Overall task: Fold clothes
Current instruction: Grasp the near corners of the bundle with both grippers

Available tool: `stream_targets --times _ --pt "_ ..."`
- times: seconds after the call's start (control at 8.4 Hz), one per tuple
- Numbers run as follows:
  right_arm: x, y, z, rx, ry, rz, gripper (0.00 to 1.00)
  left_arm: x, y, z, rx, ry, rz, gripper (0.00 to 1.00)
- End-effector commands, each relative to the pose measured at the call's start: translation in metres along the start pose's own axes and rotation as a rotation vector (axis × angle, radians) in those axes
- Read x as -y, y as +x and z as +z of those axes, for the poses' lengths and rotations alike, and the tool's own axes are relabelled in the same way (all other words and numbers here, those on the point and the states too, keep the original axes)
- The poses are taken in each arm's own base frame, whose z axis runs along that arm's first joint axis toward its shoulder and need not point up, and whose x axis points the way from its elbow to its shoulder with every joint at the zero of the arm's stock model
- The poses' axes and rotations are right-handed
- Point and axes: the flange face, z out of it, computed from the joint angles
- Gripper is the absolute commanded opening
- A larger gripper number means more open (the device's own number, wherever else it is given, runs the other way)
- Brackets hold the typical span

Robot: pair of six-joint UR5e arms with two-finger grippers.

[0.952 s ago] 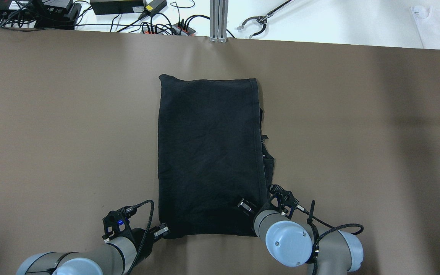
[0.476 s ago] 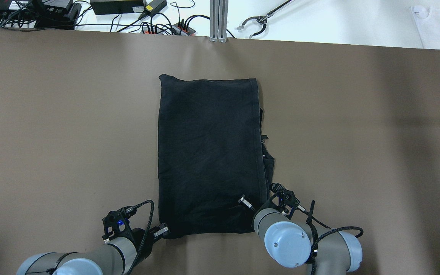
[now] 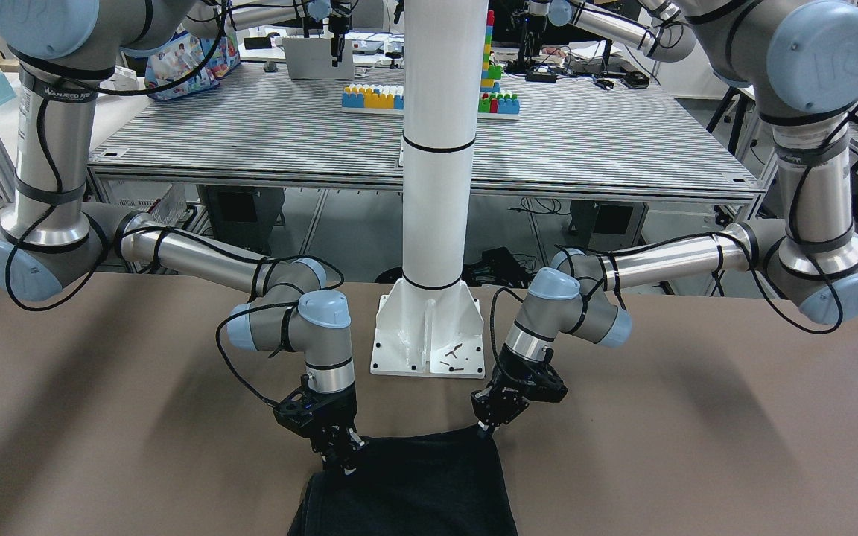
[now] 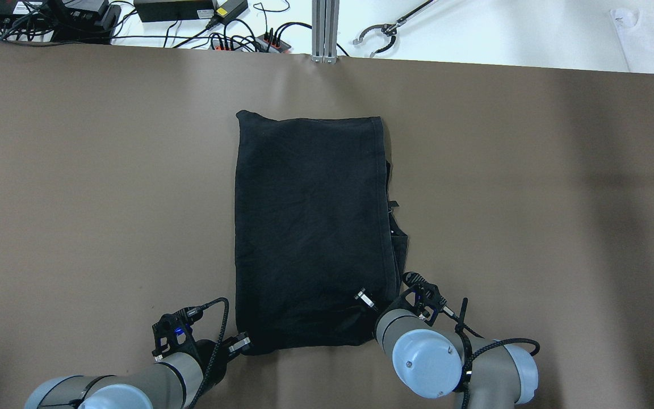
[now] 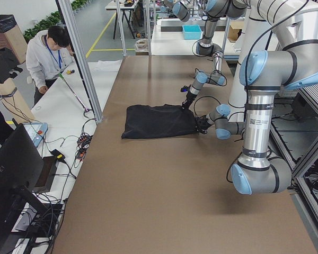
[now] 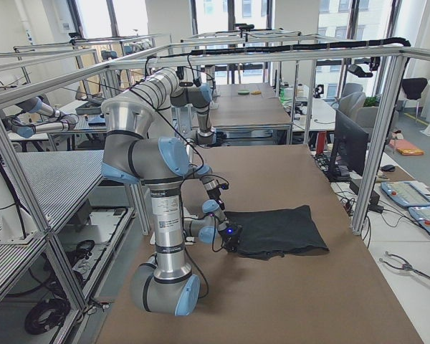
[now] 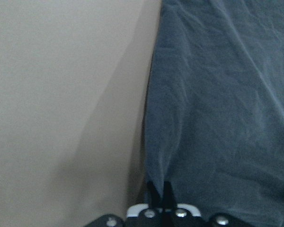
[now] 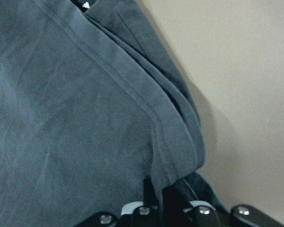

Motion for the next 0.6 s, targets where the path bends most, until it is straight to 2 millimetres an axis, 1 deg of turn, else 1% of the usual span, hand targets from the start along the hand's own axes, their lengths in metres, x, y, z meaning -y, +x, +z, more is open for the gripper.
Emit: stream_targets --times 0.0,0.12,0.24,0.36,0.48 --pt "0.004 -0.009 -0.015 0.031 -0.006 0.035 0.00 0.000 0.004 -0.003 -0.009 -0.005 -0.003 0.00" --pt "0.004 -0.019 -0.035 0.066 -0.028 0.045 0.00 0.001 0.011 -0.010 -0.025 -0.011 -0.009 0.00" --pt "0.004 -0.022 -0.045 0.058 -0.024 0.042 0.00 0.005 0.025 -0.028 -0.059 -0.028 -0.015 0.00" --pt "0.004 -0.028 -0.062 0.052 -0.026 0.040 0.00 0.006 0.031 -0.038 -0.073 -0.045 -0.017 0.00" --pt "0.004 -0.026 -0.081 0.043 -0.030 0.032 0.00 0.006 0.035 -0.048 -0.084 -0.065 -0.021 0.00"
